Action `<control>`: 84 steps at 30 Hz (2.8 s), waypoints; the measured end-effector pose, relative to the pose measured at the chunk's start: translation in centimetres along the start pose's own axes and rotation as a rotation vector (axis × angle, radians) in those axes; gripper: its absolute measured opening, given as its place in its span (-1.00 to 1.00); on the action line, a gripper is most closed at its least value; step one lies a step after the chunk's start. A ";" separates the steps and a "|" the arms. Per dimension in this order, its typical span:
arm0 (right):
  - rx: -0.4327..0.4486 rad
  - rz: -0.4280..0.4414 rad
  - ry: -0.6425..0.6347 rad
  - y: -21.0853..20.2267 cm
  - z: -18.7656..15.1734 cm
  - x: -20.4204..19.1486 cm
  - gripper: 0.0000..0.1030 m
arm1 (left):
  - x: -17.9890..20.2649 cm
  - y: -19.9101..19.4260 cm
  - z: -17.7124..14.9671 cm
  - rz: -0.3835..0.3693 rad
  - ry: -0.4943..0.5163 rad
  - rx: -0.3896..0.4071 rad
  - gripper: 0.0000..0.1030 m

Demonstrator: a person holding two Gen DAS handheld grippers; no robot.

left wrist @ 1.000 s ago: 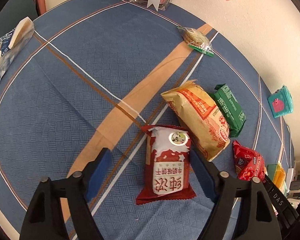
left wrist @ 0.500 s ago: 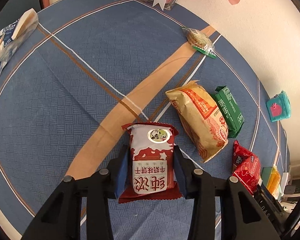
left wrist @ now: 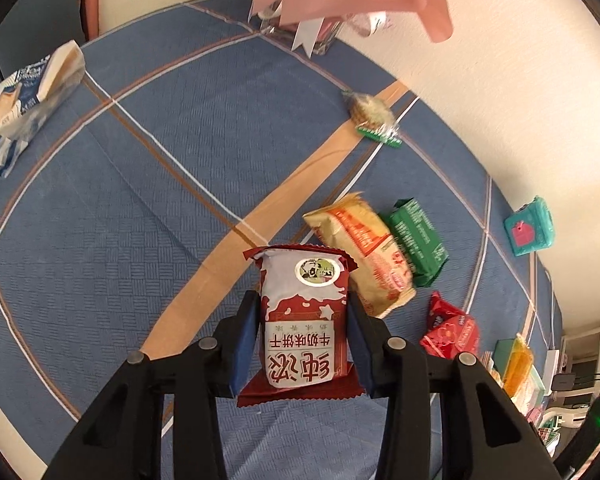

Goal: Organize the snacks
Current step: 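Carry both packets into the white tray and open both tools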

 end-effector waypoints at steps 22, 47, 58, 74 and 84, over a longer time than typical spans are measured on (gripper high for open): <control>0.087 0.059 0.086 -7.0 -1.4 3.4 0.06 | 8.3 -5.0 -2.1 -0.072 0.192 0.092 -0.16; 0.156 -0.126 0.473 -11.5 -2.4 23.3 0.07 | 24.6 -6.0 -13.4 -0.276 0.591 -0.046 -0.16; 0.098 -0.104 0.510 -10.6 -3.6 26.0 0.07 | 29.2 -4.0 -20.0 -0.221 0.797 -0.116 -0.15; -0.084 -0.069 0.501 -4.5 -6.1 25.3 0.08 | 28.9 1.0 -22.7 -0.090 0.872 -0.213 -0.15; -0.128 -0.070 0.506 -3.2 -6.8 25.4 0.10 | 28.5 2.1 -23.0 -0.078 0.861 -0.238 -0.15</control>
Point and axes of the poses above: each gripper's, at about its wrist camera, not at the fingertips, and y roughly the way its jaws point, x to its right, z to its top, the point moved 5 cm from there along y, roughly the way its jaws point, and after that the axes turned 5 degrees about y, right-handed, at the moved point
